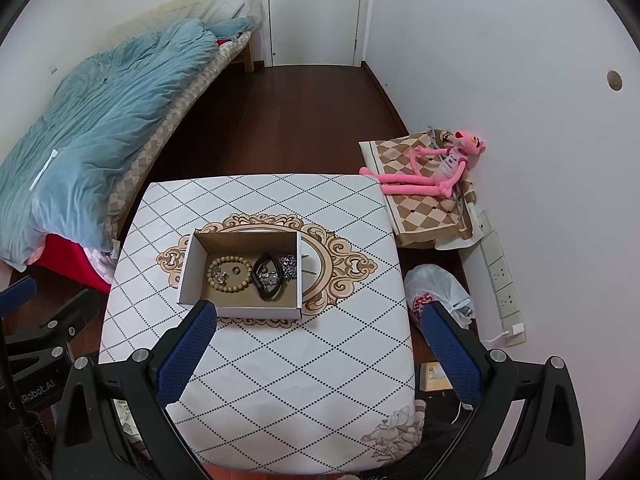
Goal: Organize jewelry
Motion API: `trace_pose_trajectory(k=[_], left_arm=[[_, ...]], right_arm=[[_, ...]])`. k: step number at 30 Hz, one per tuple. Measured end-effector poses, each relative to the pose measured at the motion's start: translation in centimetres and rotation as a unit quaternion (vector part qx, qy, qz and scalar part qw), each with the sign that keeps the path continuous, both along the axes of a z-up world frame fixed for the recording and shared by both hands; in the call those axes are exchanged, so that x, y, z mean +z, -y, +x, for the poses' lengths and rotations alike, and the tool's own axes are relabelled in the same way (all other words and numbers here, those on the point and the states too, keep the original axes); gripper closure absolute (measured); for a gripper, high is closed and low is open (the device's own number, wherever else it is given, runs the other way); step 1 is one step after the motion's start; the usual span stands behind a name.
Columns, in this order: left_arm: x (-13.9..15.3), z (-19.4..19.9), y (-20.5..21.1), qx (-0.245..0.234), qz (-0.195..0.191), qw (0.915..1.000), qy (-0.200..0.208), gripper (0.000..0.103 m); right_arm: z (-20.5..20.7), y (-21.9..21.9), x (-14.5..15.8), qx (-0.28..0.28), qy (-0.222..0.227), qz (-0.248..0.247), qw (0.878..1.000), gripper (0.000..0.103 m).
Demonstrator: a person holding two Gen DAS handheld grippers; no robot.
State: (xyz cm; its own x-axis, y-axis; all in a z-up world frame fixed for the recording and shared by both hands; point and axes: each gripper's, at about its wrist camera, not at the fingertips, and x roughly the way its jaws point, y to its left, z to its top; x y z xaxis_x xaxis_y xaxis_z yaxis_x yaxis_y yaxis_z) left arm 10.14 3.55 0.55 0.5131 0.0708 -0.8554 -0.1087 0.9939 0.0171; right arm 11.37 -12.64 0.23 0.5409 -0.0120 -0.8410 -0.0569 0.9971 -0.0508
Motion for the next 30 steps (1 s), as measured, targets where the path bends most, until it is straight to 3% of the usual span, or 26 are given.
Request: trace_pose_trajectory(k=[30], left_arm=[[0.65,-0.2,-0.29,0.001,0.002,1.0,0.003,0.003]], right_arm=[[-0.2,0.04,0.36,0.012,-0.001,-0.005,1.0,0.0]])
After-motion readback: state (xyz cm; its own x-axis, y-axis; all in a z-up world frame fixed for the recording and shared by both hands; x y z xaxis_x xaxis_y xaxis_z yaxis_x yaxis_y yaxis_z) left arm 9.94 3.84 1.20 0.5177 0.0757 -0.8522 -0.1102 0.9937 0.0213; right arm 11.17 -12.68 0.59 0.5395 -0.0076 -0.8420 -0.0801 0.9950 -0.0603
